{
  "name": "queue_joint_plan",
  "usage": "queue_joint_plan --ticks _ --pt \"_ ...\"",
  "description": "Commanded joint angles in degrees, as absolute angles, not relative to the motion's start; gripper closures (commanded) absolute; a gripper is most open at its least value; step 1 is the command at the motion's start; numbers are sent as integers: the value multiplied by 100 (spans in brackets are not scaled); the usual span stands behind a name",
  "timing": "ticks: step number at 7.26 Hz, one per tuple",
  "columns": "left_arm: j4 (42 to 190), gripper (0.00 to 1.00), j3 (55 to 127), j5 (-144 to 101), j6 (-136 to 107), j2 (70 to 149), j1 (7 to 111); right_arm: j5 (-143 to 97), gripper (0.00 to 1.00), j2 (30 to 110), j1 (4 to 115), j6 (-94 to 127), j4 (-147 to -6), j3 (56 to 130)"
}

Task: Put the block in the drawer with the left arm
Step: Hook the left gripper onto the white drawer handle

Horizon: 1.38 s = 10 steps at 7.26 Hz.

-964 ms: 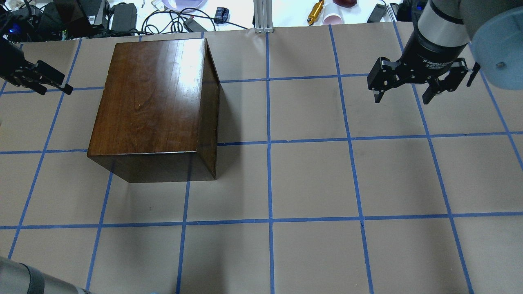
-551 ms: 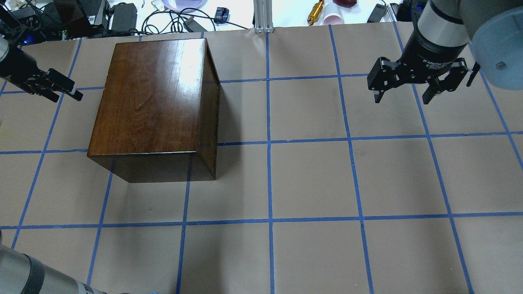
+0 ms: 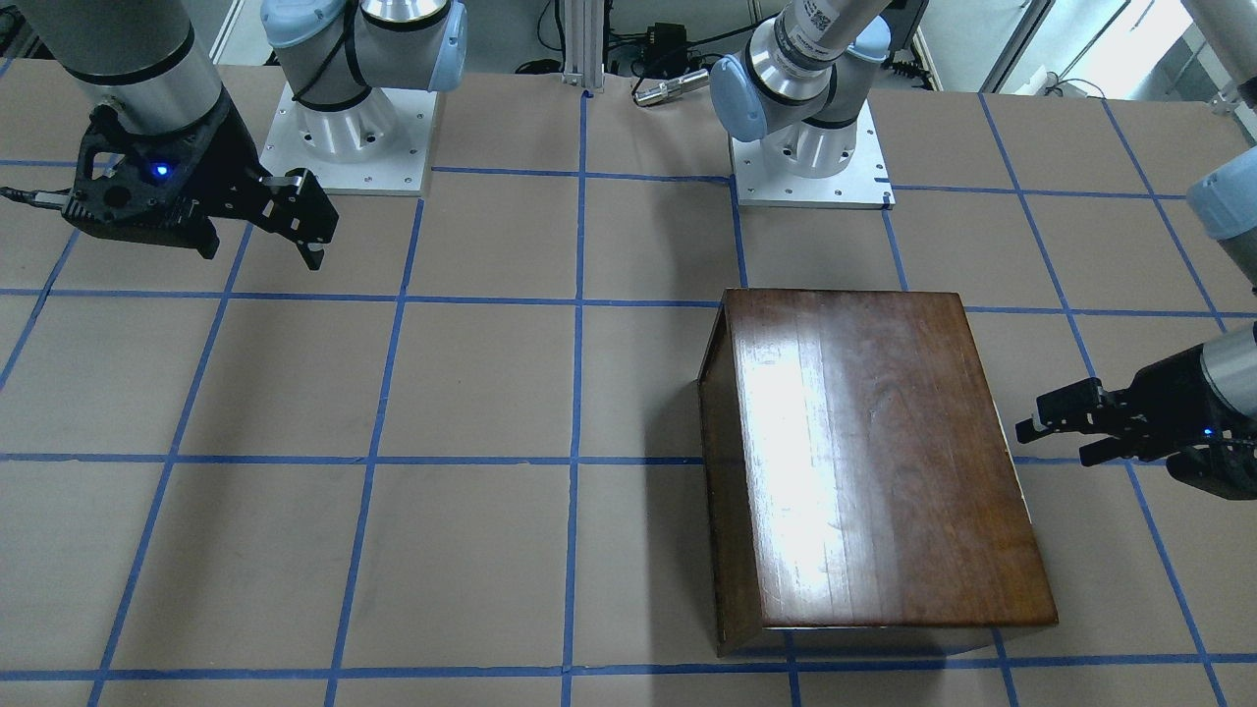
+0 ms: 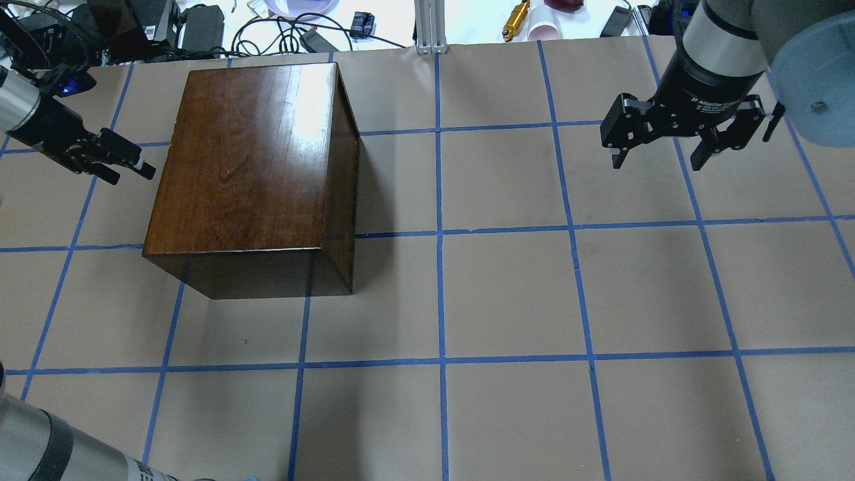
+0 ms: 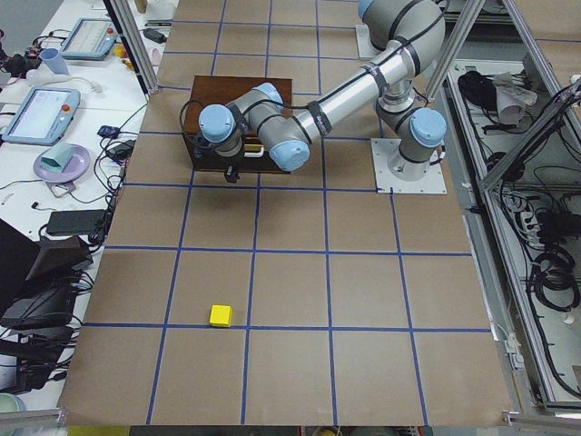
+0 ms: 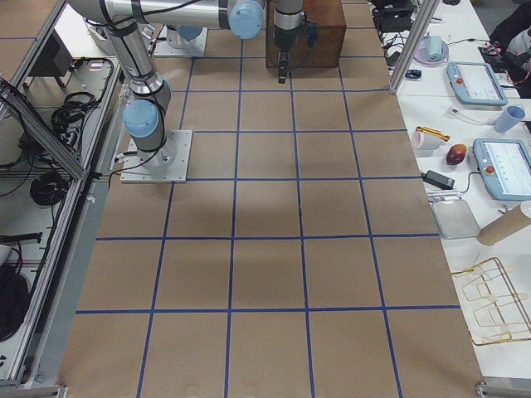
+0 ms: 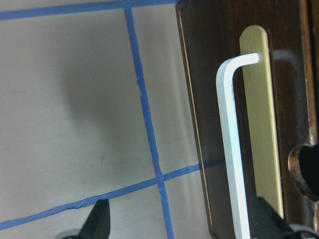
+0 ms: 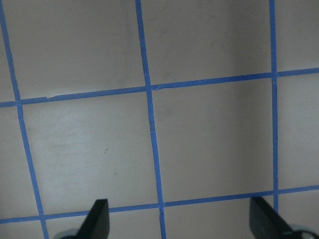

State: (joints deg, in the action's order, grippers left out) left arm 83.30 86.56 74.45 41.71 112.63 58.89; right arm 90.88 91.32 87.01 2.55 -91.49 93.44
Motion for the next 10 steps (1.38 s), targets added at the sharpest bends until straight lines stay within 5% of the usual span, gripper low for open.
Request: queue_joint_plan --ticks 1,10 --pt "8332 0 8710 7201 4175 11276 5889 9088 0 9132 8701 255 -9149 9352" --pt "8288 0 8719 7172 3797 11558 5889 9088 0 9132 8701 255 -9149 9343"
